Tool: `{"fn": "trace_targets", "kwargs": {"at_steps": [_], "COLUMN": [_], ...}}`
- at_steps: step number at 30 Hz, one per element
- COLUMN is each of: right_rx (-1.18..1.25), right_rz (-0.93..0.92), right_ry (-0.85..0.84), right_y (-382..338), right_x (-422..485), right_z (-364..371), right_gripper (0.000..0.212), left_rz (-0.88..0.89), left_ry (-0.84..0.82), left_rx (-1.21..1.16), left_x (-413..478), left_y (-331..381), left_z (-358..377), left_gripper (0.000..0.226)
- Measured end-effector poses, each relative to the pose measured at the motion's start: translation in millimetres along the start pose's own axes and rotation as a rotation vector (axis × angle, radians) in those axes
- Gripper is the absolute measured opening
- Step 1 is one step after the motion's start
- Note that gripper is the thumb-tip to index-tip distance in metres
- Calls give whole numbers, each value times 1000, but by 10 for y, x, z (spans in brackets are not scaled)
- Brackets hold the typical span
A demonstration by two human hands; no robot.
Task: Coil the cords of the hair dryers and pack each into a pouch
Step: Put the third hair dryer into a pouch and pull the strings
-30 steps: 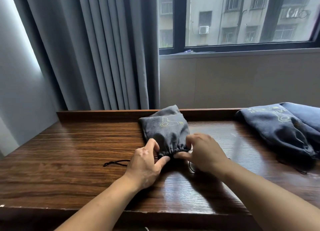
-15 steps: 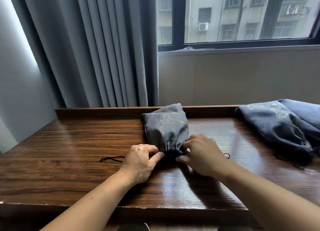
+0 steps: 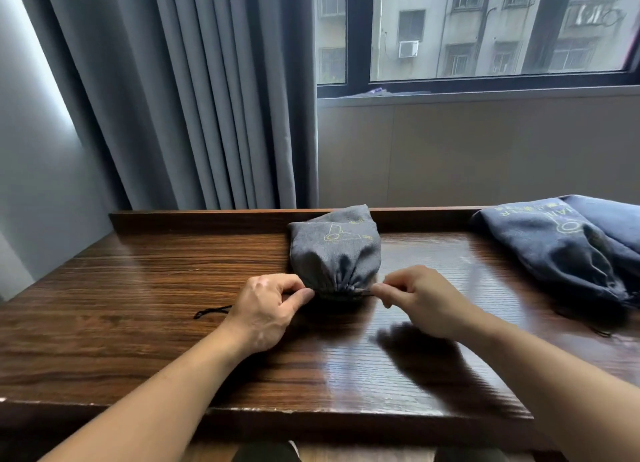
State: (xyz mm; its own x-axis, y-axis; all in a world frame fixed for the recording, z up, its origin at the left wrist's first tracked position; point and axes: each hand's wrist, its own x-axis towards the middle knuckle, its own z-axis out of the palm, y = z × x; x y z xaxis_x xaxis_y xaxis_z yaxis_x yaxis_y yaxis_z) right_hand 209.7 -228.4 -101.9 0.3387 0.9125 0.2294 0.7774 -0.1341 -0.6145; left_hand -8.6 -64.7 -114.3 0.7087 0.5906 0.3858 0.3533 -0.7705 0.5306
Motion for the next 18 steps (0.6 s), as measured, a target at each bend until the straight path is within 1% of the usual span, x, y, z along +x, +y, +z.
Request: {"fn": "trace_targets", "kwargs": {"at_steps": [3,5,6,7,8,9,10,11,12,13,14,15,16,17,18], "right_rx": [0,-39,-43,12,144,292,379,340,149,-157,-446,-612,-632,-557,-410], "right_rz": [-13,-45,-57,-63,-70,-85,-118,-149,-153,-130,-73,-3,36,55,64], "right_ry": [31,73,99,109,84,37,-2,-16,-9,25,91,180,295,409,513], "right_y": [156,175,161,143,136,124,140,172,221,265,309,311,258,182,112], "right_x": [-37,-44,-38,-33,-42,-65,-79,-81,-64,-32,4,32,51,79,116], "right_z": [-30,31,47,40,-1,-80,-174,-257,-305,-311,-278,-225,-154,-81,-20], "right_gripper": [41,40,36,29,23,21,24,29,35,39,38,34,29,26,27], "left_rz": [-29,-78,-116,-173,-235,-292,-318,-321,-311,-302,-299,-292,-288,-292,-299], "left_ry": [-69,-134,-148,-134,-112,-94,-113,-183,-297,-433,-552,-627,-650,-637,-602], "left_rx": [-29,-44,-60,-87,-112,-85,-2,100,162,157,86,-25,-160,-318,-491], "left_x": [-24,-13,-4,11,26,36,44,43,43,38,28,13,-4,-23,-42], "left_y": [-81,-93,-87,-85,-108,-139,-167,-178,-161,-98,-9,77,162,234,286], "left_z": [-68,-93,-129,-187,-252,-326,-407,-482,-533,-571,-590,-592,-580,-544,-481], "left_gripper": [29,26,27,30,33,33,29,22,18,16,16,17,18,18,18]}}
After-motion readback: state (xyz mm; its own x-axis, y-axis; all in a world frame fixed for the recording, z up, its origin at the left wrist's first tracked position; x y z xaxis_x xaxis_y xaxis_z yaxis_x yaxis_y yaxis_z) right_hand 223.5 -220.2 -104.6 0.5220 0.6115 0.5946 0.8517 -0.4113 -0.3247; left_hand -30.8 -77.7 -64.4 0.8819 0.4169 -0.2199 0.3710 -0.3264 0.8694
